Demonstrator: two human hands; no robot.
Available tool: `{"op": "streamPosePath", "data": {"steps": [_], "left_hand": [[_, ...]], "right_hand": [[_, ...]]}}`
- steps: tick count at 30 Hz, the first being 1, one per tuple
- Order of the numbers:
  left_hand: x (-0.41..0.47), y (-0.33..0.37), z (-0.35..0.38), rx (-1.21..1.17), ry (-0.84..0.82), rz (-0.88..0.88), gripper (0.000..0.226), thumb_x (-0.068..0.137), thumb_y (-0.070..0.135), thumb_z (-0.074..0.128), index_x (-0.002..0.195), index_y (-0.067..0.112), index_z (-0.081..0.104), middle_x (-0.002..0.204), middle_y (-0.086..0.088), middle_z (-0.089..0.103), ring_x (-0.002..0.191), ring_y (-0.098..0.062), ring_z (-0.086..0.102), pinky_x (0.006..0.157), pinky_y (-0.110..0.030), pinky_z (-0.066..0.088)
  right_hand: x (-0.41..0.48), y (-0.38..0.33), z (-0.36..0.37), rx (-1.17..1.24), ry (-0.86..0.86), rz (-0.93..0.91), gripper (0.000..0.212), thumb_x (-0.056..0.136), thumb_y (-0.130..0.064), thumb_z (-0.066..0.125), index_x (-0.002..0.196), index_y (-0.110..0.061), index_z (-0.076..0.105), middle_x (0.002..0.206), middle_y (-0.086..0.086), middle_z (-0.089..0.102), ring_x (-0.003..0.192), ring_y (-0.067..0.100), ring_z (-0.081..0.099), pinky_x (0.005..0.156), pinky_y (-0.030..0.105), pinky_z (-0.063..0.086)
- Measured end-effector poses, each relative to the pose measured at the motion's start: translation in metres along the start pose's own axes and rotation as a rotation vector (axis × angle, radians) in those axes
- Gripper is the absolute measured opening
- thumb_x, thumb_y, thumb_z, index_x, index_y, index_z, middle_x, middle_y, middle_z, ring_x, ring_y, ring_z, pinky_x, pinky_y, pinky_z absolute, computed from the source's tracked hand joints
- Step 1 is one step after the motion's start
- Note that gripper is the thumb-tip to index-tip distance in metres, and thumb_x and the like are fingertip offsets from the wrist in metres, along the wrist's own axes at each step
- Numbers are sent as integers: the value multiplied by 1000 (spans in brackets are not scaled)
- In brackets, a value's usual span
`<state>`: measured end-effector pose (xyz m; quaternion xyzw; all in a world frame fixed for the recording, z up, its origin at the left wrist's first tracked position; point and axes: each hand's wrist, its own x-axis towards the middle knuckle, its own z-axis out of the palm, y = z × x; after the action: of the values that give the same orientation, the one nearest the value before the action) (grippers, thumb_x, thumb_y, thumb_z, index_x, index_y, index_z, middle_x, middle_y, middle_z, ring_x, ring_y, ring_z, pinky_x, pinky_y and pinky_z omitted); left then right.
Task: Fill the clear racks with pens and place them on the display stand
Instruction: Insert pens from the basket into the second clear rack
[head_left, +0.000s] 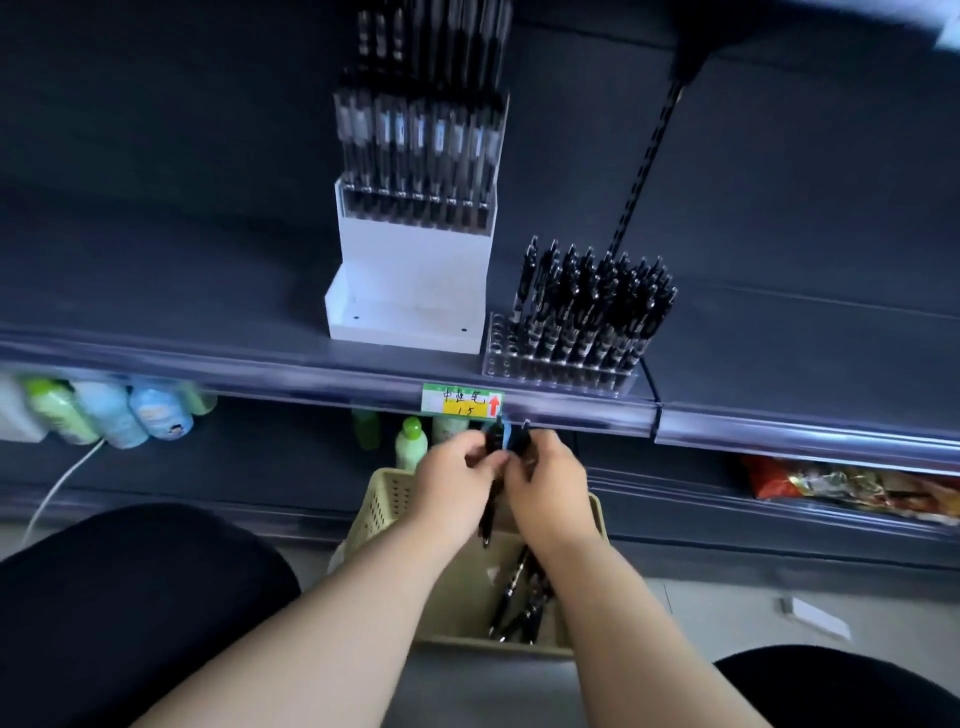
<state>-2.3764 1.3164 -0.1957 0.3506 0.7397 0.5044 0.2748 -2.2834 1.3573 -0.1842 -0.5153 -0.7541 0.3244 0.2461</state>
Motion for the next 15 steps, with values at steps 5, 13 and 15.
{"op": "streamPosePath", "data": {"steps": [5,13,15], "left_hand": [[17,65,-41,-15,79,195,19,75,26,77,78,32,59,80,15,66,77,1,62,63,-8,44],[56,123,-73,-34,215,348,26,66,33,83,70,28,57,71,14,67,67,7,63,61,-6,48],[70,127,-73,-44,223,334,25,66,34,82,69,26,58,70,13,68,66,6,64,58,-8,47]], "right_hand": [[18,-49,-50,105,213,-158,23,86,-17,59,96,-27,41,77,-15,57,66,0,52,59,18,38],[63,-104,-102,11,340,-343,16,89,-26,60,102,-25,52,69,-21,50,62,-9,48,57,-1,37],[77,-112,-104,-35,321,-359,17,89,-28,59,103,-25,52,70,-20,53,66,-4,52,56,6,39]]}}
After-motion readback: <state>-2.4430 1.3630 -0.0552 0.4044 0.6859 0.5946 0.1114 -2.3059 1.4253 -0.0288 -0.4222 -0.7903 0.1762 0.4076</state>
